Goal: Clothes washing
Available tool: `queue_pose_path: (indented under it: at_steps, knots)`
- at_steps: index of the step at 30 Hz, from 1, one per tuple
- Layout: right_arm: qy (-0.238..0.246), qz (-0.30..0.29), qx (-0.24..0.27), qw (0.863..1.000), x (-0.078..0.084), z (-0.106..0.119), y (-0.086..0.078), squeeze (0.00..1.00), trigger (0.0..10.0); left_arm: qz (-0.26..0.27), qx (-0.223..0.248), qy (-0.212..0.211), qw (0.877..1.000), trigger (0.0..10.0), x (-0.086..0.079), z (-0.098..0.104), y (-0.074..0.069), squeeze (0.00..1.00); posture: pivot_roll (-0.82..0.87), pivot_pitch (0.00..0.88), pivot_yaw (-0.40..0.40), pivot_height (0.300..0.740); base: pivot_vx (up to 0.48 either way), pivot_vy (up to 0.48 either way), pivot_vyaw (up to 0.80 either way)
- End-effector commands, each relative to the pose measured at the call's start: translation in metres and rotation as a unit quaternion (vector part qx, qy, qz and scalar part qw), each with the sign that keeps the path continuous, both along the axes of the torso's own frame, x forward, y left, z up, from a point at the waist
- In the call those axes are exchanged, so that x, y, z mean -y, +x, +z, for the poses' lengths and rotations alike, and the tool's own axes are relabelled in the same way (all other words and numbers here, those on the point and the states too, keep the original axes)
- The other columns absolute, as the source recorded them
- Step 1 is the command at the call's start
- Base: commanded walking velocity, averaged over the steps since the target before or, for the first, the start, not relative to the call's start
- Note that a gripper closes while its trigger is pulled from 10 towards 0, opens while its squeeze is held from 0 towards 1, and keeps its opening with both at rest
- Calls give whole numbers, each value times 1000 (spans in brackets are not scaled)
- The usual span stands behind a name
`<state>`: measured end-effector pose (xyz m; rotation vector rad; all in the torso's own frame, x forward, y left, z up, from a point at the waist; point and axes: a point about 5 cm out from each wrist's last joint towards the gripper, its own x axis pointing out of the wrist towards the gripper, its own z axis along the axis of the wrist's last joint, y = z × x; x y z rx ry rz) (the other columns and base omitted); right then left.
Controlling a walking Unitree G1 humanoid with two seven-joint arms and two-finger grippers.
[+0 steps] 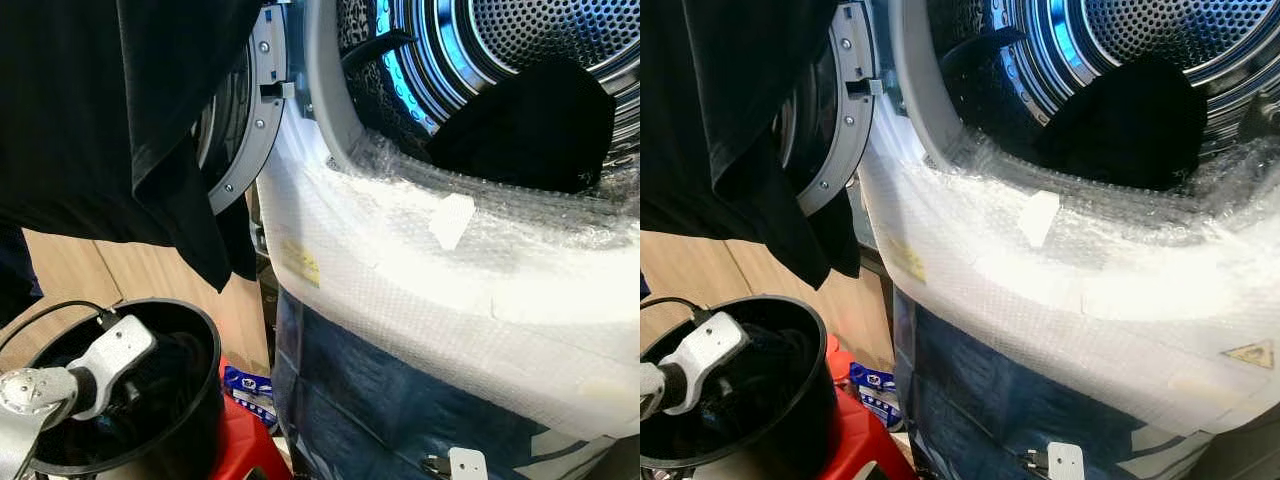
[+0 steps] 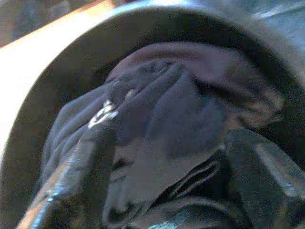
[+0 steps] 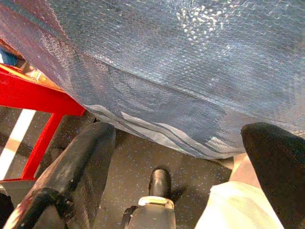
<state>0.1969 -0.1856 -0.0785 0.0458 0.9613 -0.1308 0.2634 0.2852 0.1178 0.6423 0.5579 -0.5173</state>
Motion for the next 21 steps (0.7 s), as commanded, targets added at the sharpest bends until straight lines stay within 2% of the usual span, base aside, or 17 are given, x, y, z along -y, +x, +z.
queue_pose_path:
  at_steps: [1,6,13,17,20,21]
  knots:
    - [-1,4,0,1000,0,0,0,0,10000,-1,14,12,1000,10000,-1,3,5,1000,52,0,7,740,0,0,0]
    - [0,7,-1,1000,-1,0,0,0,10000,-9,6,8,1000,10000,7,-3,6,1000,52,0,7,740,0,0,0]
    - [0,2,-1,1000,0,0,-1,0,10000,-2,-2,7,1000,10000,3,-8,8,1000,46,0,2,740,0,0,0]
    - [1,-1,0,1000,0,0,0,0,10000,0,-9,22,1000,10000,0,-10,8,1000,43,0,3,740,0,0,0]
    - [1,0,0,1000,0,0,0,0,10000,7,2,40,999,10000,-5,-9,10,1000,44,0,0,740,0,0,0]
    - [1,0,-1,1000,1,0,0,0,10000,27,30,52,998,10000,-8,-6,15,1000,49,0,-5,740,0,0,0]
